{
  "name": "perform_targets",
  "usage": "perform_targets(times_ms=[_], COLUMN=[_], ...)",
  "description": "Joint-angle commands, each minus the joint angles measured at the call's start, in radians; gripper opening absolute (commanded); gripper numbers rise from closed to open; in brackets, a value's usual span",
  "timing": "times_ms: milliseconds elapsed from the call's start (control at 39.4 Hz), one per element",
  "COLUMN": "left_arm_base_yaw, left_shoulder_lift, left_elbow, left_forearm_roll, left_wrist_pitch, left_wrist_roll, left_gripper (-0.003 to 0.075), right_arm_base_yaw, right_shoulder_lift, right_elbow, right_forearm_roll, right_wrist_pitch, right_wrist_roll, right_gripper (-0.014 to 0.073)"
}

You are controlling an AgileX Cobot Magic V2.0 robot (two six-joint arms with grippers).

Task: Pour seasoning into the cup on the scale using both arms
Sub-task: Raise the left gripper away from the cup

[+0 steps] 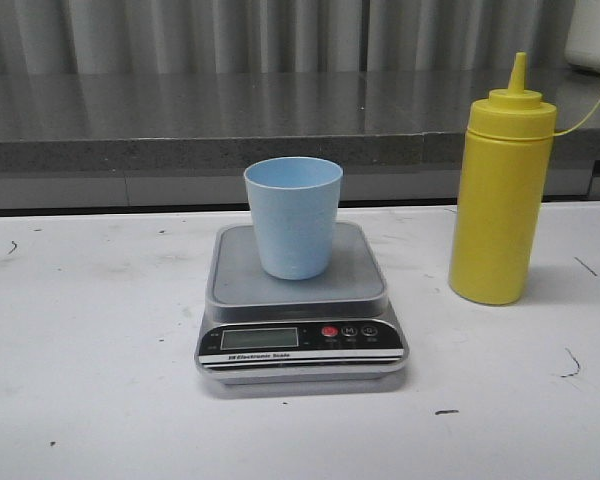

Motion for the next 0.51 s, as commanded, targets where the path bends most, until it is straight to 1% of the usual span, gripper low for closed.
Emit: perform_targets(times_ms=[0, 102, 203, 355, 482], left_arm_base_yaw=[0.003, 0.003, 0.003, 0.003, 0.003], left_shoulder_lift=[-0.152, -0.314, -0.463, -0.651, -0.724], left_elbow=[0.059, 0.144, 0.191, 0.244, 0.277], left_forearm_roll=[-0.029, -0.031, -0.031, -0.031, -0.031], left_wrist_pitch=[-0.164, -0.229, -0.266, -0.274, -0.276], left_wrist_roll=[-0.012, -0.012, -0.012, -0.012, -0.012], left_gripper=[-0.002, -0.002, -0.002, -0.002, -0.002], right_arm_base_yaw=[-0.006, -0.006, -0.006, -0.006, -0.006], right_shoulder_lift=[0.016, 0.016, 0.016, 0.016, 0.016], right_elbow=[-0.033, -0.033, -0.033, -0.033, -0.033], right_forearm_roll=[0.005, 0.005, 0.005, 0.005, 0.005], right_wrist_pitch=[-0.078, -0.078, -0.079, -0.079, -0.096], right_wrist_roll=[-0.004, -0.004, -0.004, -0.004, -0.004], right_gripper=[0.0632, 0.0632, 0.0632, 0.0632, 0.0632])
